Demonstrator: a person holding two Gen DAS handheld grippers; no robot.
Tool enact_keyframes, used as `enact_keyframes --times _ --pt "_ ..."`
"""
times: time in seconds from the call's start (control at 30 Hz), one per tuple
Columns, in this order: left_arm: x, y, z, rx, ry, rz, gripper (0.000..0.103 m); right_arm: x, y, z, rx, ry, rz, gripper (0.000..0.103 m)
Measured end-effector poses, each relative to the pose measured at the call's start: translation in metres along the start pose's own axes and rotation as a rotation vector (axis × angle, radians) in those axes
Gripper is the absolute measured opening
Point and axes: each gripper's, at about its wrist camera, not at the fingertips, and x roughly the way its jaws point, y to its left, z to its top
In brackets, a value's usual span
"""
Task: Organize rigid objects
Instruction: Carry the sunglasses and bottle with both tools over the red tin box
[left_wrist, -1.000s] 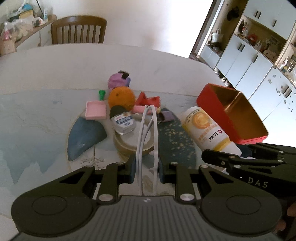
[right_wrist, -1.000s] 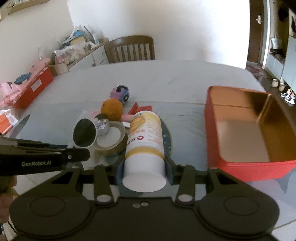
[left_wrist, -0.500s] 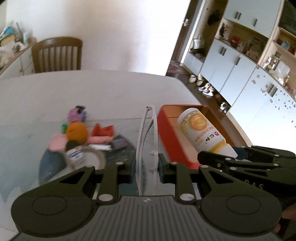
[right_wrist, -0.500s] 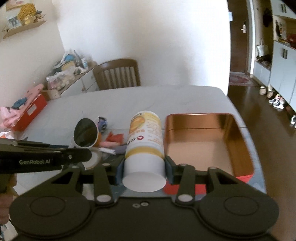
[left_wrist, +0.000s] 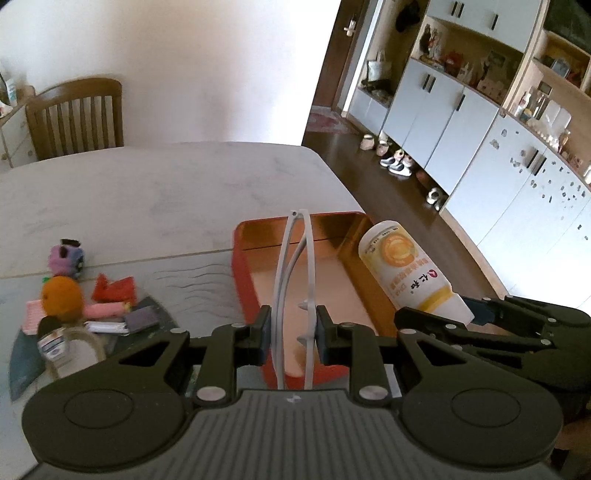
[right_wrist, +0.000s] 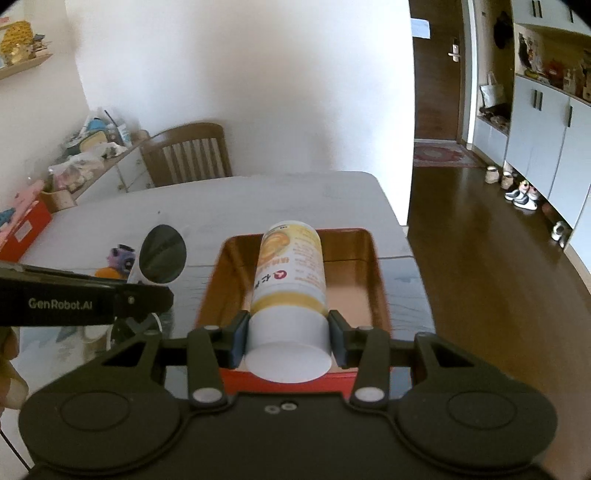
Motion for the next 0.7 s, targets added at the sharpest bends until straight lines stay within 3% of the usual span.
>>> enact_keyframes --times 0.3,0.7 --pt "0.049 -0.023 0.025 0.011 0.054 0.037 0.023 0.029 -0.017 0.003 -0.027 0.029 -0.029 0.043" --pt "0.123 -0.026 0.041 0.000 0.164 0.081 0.023 0.075 -0.025 0.008 -0.089 0.123 -0.031 0.043"
